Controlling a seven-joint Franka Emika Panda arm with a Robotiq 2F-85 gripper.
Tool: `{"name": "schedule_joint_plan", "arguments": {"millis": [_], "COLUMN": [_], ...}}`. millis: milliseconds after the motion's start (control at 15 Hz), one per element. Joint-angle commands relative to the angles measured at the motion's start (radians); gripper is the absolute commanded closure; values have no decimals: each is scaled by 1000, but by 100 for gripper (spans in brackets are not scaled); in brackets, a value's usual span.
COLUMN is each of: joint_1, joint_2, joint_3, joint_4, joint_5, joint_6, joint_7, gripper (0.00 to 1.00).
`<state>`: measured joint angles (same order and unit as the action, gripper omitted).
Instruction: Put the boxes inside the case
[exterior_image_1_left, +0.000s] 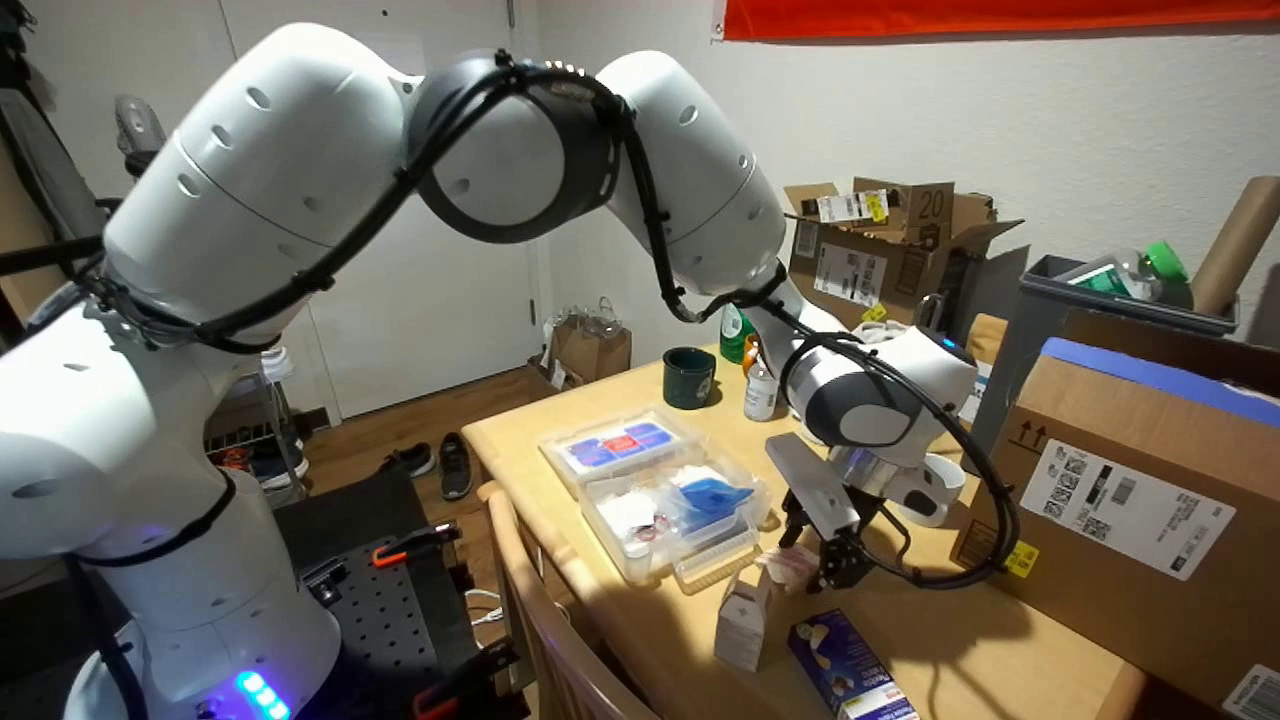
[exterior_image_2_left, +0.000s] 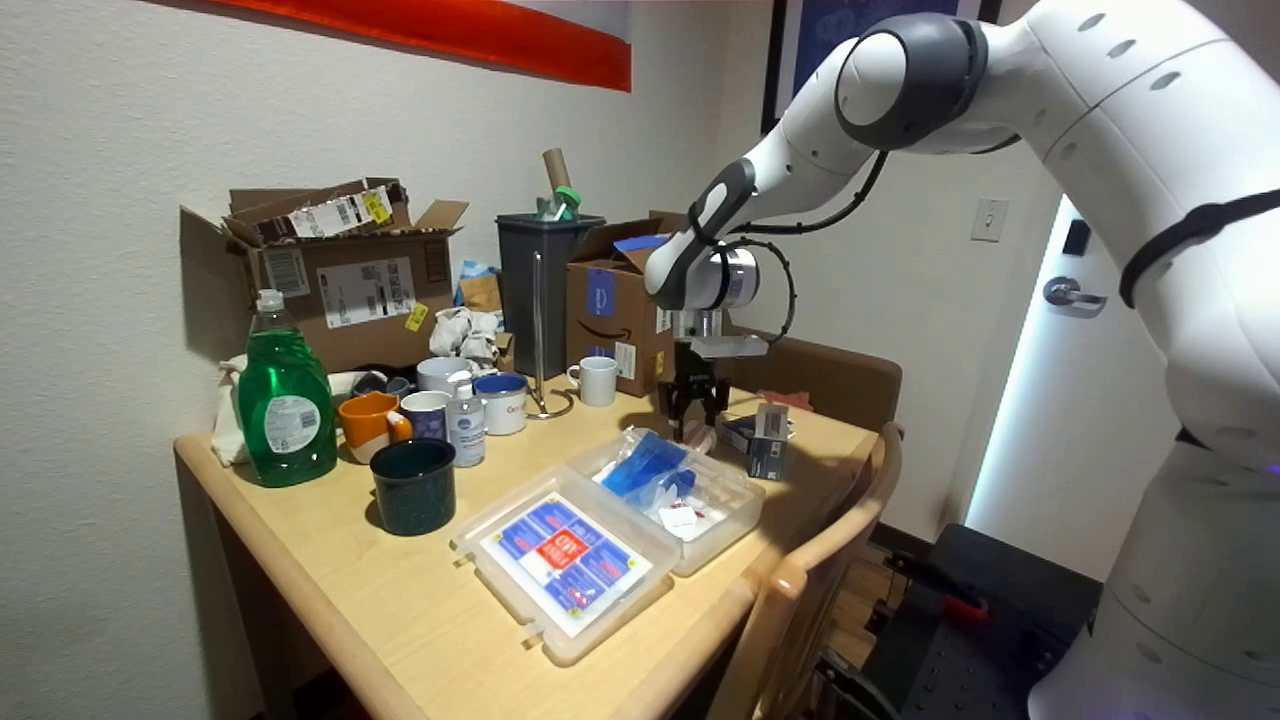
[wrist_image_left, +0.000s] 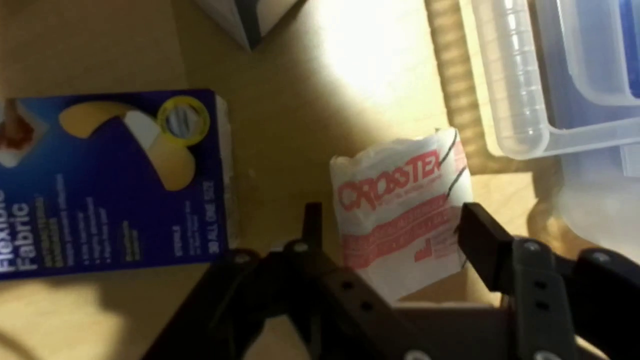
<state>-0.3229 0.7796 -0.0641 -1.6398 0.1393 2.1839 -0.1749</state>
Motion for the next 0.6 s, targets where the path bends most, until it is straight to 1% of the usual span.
{"name": "schedule_joint_plan", "arguments": {"millis": [0, 200, 333, 400, 467, 533], "joint_1": [-16, -15, -9, -7, -1, 6], "joint_2": [22, 10, -17, -31, -55, -78], "joint_3": [20, 17, 10, 8, 3, -1], "joint_4": [42, 38, 24, 18, 7, 0], "joint_5": [27, 22, 15, 12, 5, -2], "joint_6": [-51, -46, -32, -31, -29, -33], "joint_7": [-33, -32, -28, -26, -22, -14], "gripper": [58, 82, 95, 96, 99, 98]}}
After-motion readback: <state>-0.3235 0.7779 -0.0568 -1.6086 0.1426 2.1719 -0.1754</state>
